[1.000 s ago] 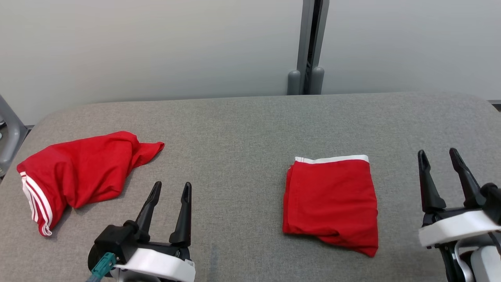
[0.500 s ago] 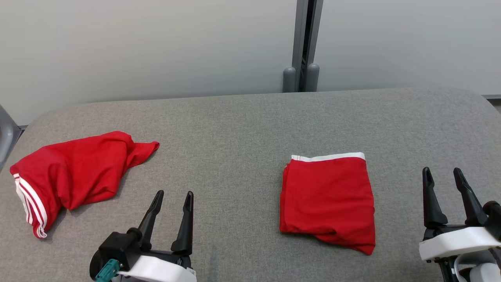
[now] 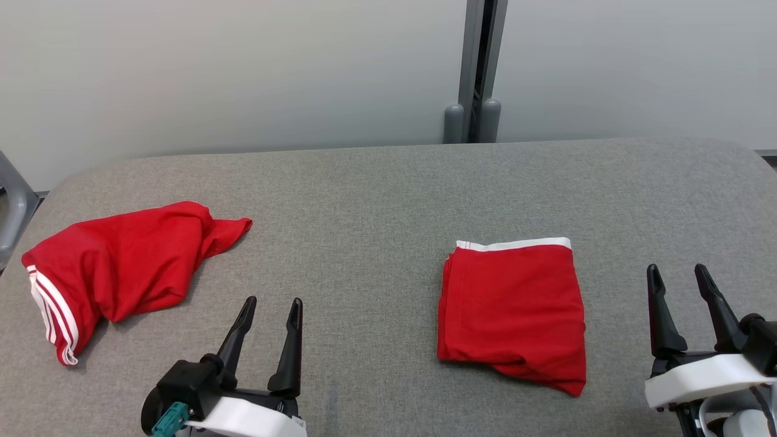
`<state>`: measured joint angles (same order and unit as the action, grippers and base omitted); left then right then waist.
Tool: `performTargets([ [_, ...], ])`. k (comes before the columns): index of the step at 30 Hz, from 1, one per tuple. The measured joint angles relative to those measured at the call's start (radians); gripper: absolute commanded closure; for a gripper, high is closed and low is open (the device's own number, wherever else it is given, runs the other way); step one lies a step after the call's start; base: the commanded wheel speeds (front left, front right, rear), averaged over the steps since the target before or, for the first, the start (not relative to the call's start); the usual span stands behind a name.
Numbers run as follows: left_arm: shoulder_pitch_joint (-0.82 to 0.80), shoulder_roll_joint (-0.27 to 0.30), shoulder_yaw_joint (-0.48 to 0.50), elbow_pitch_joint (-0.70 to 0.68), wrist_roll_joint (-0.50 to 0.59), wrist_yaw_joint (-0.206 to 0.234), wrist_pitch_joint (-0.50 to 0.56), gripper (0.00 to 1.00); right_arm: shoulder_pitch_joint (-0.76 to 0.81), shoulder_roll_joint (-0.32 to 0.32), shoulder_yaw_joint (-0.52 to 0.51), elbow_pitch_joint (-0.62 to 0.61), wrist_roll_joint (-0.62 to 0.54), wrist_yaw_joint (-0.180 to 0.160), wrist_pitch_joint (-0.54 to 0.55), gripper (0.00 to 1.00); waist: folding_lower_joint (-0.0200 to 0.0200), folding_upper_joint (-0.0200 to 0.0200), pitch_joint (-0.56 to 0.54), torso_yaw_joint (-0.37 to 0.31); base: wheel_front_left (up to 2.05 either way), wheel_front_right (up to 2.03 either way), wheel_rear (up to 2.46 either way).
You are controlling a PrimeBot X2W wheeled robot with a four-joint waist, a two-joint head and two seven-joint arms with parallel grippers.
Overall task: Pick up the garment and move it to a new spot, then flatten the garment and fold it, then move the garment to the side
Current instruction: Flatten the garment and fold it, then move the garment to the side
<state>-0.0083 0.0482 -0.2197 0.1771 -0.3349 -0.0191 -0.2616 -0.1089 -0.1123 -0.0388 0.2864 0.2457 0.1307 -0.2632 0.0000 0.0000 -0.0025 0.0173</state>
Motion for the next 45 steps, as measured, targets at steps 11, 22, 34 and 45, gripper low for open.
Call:
performTargets([
  [11,0.000,0.000,-0.002,0.002,0.000,0.002,0.000,0.00,0.000,-0.001,0.006,0.011,-0.008,0.000,0.000,0.00,0.0000,0.0000,-0.001,0.002,0.00,0.00,0.00],
  [22,0.000,0.000,-0.013,0.008,-0.003,0.001,0.000,0.00,-0.001,-0.001,0.019,0.039,-0.008,0.000,0.000,0.00,0.0001,0.0000,0.010,0.010,0.00,0.00,0.00],
  [34,-0.029,0.000,-0.049,0.018,0.018,-0.008,0.000,0.00,-0.095,-0.031,0.178,0.306,0.243,0.000,-0.001,0.00,0.0000,0.0000,0.083,0.044,0.00,0.00,0.00],
  [45,-0.068,0.000,-0.092,0.037,0.032,0.002,0.000,0.00,-0.233,-0.091,0.349,0.474,0.531,0.000,0.062,0.00,0.0000,0.0000,0.153,0.104,0.00,0.00,0.00],
])
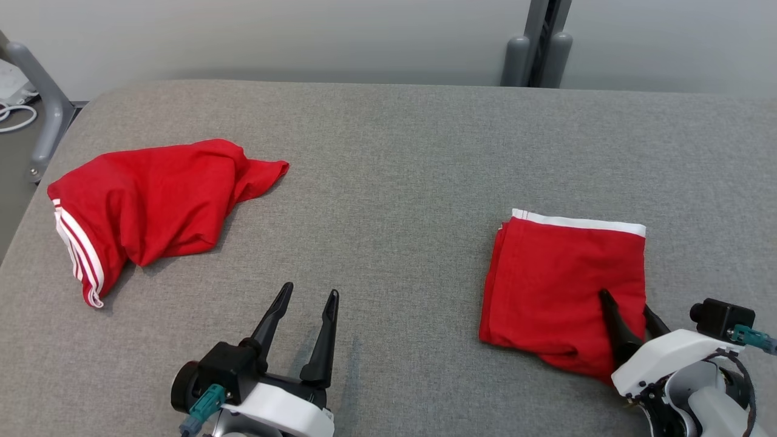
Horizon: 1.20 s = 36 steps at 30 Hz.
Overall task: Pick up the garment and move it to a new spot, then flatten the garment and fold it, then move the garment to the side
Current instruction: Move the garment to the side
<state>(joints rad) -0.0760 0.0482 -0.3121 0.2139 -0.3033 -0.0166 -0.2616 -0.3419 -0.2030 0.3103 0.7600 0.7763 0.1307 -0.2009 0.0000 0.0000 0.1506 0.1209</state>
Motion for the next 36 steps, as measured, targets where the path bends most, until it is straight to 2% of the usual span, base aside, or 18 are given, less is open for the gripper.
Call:
performTargets([
  [5,-0.001,0.000,-0.009,0.001,-0.006,0.001,0.000,0.00,-0.038,-0.017,0.075,0.015,0.094,0.000,0.040,0.00,0.0000,0.0000,0.003,0.016,0.00,0.00,0.00],
  [6,-0.001,0.000,-0.010,0.001,-0.006,0.002,0.000,0.00,-0.041,-0.021,0.092,0.013,0.109,0.000,0.047,0.51,0.0000,0.0000,0.002,0.017,0.00,0.00,0.00],
  [7,-0.001,0.000,-0.010,0.001,-0.006,0.002,0.000,0.00,-0.044,-0.028,0.109,0.012,0.123,0.000,0.050,0.83,0.0000,0.0000,0.002,0.017,0.00,0.00,0.00],
  [8,-0.001,0.000,-0.010,0.001,-0.006,0.002,0.000,0.00,-0.047,-0.035,0.125,0.012,0.132,0.000,0.049,1.00,0.0000,0.0000,0.001,0.017,0.00,0.00,0.00],
  [14,-0.001,0.000,-0.012,-0.002,-0.005,0.001,0.000,0.00,-0.067,-0.064,0.209,0.032,0.165,0.000,0.020,1.00,0.0000,0.0000,-0.002,0.010,0.00,0.00,0.00],
  [19,-0.011,0.000,-0.035,-0.020,0.003,-0.014,0.000,0.00,-0.108,-0.109,0.303,0.036,0.145,0.000,-0.006,1.00,0.0000,0.0000,0.005,-0.009,0.00,0.00,0.00],
  [27,-0.060,0.000,-0.102,-0.043,0.016,-0.030,0.000,0.00,-0.247,-0.231,0.457,0.060,0.048,0.000,-0.024,1.00,0.0000,0.0000,0.064,-0.061,0.00,0.00,0.00],
  [36,-0.171,0.000,-0.194,-0.075,0.044,-0.038,0.000,0.00,-0.414,-0.378,0.566,0.069,0.038,0.000,-0.038,1.00,0.0000,0.0000,0.191,-0.159,0.00,0.00,0.00],
])
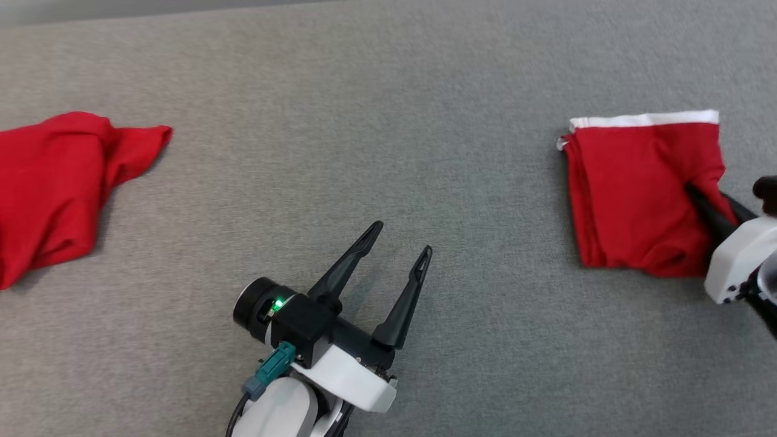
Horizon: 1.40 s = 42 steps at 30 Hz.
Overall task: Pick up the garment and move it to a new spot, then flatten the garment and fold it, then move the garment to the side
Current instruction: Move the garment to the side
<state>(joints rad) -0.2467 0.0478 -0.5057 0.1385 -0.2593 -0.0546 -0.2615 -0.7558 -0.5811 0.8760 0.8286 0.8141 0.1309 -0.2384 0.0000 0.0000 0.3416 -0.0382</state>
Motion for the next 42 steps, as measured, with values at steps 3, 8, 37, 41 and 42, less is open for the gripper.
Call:
performTargets([
  [3,-0.045,0.000,-0.025,-0.002,0.026,-0.011,0.000,0.00,-0.061,-0.043,0.023,0.013,-0.001,0.000,-0.009,1.00,0.0000,0.0000,0.048,-0.038,0.00,0.00,0.00],
  [8,-0.113,0.000,-0.040,-0.025,0.052,-0.031,0.000,0.00,-0.157,-0.092,0.029,0.067,-0.003,0.000,-0.018,1.00,0.0000,0.0000,0.135,-0.095,0.00,0.00,0.00],
  [37,-0.264,-0.016,-0.051,-0.091,0.103,-0.076,-0.007,0.00,-0.377,-0.215,-0.305,0.300,-0.422,0.000,-0.023,0.00,0.0000,0.0000,0.378,-0.084,0.00,0.00,0.00],
  [41,-0.242,-0.005,-0.049,-0.083,0.080,-0.073,-0.004,0.00,-0.365,-0.191,-0.382,0.298,-0.481,0.000,-0.023,0.00,0.0000,0.0000,0.340,-0.080,0.00,0.00,0.00],
  [42,-0.235,-0.002,-0.049,-0.081,0.072,-0.071,-0.003,0.00,-0.360,-0.183,-0.402,0.287,-0.493,0.000,-0.023,0.00,0.0001,0.0000,0.327,-0.079,0.00,0.00,0.00],
])
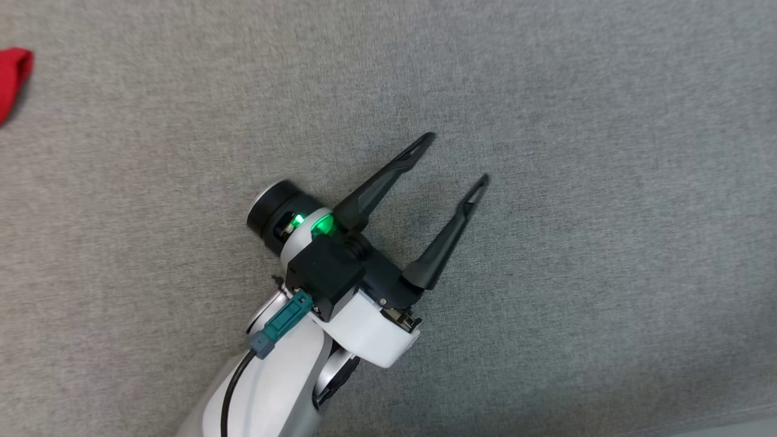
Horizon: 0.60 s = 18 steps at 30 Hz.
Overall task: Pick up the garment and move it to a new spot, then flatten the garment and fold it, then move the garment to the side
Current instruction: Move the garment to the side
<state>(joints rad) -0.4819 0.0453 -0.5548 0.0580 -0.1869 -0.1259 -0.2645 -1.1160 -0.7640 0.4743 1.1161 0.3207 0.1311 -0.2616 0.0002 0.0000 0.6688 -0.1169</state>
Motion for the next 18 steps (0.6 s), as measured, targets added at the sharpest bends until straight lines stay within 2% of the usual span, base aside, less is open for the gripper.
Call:
performTargets([
  [9,0.086,0.003,0.044,-0.007,-0.053,0.041,0.001,0.00,0.121,0.120,-0.165,-0.207,-0.060,0.000,0.000,0.00,0.0000,0.0000,-0.167,0.013,0.00,0.00,0.00],
  [10,0.111,0.003,0.065,-0.009,-0.058,0.050,0.001,0.00,0.168,0.154,-0.198,-0.267,-0.081,0.000,-0.001,0.00,0.0000,0.0000,-0.211,0.018,0.00,0.00,0.00],
  [15,0.183,0.003,0.135,-0.003,-0.061,0.062,0.001,0.00,0.311,0.266,-0.242,-0.382,-0.092,0.000,-0.002,0.00,0.0000,0.0000,-0.327,0.035,0.00,0.00,0.00],
  [18,0.249,0.003,0.216,0.021,-0.045,0.075,0.001,0.00,0.424,0.345,-0.307,-0.478,-0.093,0.000,-0.002,0.00,0.0000,0.0000,-0.418,0.054,0.00,0.00,0.00],
])
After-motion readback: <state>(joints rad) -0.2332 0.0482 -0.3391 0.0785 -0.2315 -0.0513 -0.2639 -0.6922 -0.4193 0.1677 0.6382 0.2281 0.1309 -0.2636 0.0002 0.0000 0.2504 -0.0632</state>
